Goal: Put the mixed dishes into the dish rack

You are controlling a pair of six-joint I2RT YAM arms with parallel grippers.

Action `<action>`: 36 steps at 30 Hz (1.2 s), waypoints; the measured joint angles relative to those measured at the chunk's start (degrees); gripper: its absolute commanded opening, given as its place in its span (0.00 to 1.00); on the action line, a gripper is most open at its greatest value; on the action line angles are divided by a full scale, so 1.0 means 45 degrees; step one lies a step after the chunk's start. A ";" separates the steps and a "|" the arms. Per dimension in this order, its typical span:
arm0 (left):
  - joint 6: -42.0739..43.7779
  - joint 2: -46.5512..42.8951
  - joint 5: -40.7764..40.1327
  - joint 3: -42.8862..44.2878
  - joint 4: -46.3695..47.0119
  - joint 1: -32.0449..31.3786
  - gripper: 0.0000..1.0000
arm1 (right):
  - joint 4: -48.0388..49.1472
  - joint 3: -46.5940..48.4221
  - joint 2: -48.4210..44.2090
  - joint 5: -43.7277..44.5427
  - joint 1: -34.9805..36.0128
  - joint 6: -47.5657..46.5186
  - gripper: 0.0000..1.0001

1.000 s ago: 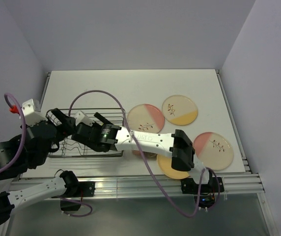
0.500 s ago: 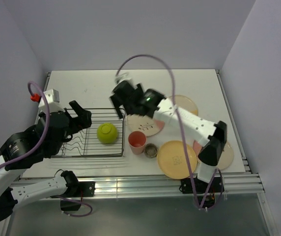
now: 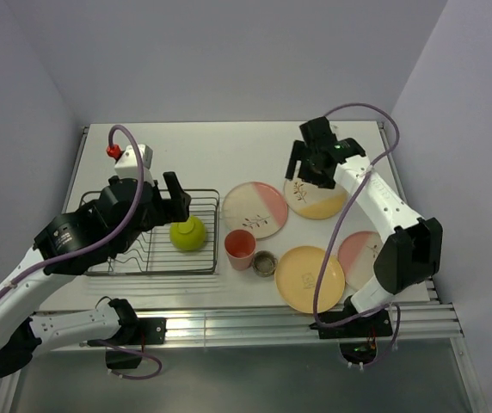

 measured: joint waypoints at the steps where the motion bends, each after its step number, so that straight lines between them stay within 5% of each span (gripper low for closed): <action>1: 0.0112 0.0019 0.0170 0.0000 0.0092 0.0000 0.92 | 0.0039 -0.0495 0.0000 -0.0151 -0.0461 0.0189 0.88; 12: 0.0996 0.0549 0.1632 0.0136 0.0845 0.0000 0.90 | 0.1117 -0.4852 -0.0097 -0.1608 -0.3968 0.1355 0.82; 36: 0.2822 0.2603 0.3594 0.1195 0.1569 0.0000 0.89 | 0.4318 -0.6290 0.1681 -0.2103 -0.4736 0.2701 0.53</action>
